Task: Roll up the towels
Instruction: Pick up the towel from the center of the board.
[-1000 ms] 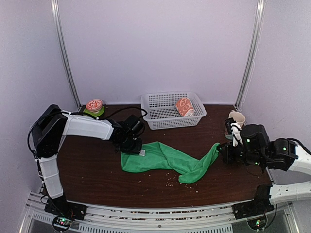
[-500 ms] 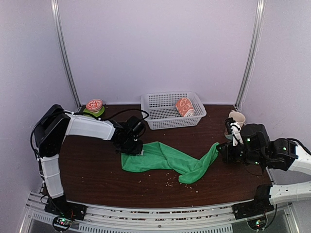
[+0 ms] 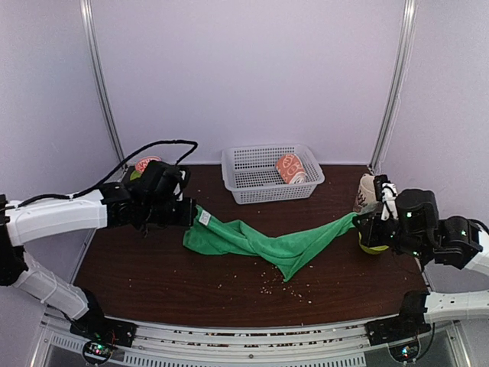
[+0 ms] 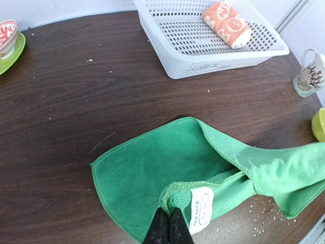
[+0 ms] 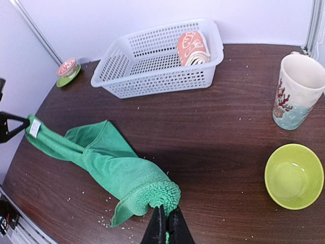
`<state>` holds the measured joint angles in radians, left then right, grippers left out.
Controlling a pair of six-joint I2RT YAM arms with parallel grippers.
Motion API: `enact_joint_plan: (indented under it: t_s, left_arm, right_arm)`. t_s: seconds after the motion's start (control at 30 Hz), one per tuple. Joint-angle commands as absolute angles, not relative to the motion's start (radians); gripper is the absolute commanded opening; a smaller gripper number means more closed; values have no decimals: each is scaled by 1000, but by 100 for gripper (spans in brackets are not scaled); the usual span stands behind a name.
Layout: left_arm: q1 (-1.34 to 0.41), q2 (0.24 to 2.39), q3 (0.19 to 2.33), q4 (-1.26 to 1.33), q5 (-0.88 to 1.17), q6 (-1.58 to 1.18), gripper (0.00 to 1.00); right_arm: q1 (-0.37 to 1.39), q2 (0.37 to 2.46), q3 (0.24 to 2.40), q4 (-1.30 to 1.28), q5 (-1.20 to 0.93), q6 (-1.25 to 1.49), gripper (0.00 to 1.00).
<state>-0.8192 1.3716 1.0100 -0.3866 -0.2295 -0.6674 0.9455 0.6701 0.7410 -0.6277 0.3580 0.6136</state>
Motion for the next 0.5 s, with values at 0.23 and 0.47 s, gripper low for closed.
enact_joint_plan:
  t_s: [0.23,0.47]
  left_arm:
    - [-831,759,786,-332,-308,-548,0]
    - [-831,601,667,-303,-282,-542,0]
  right_arm:
    - [929,531,988,-766,580,663,0]
    - [927,566,1013,-785,521,669,0]
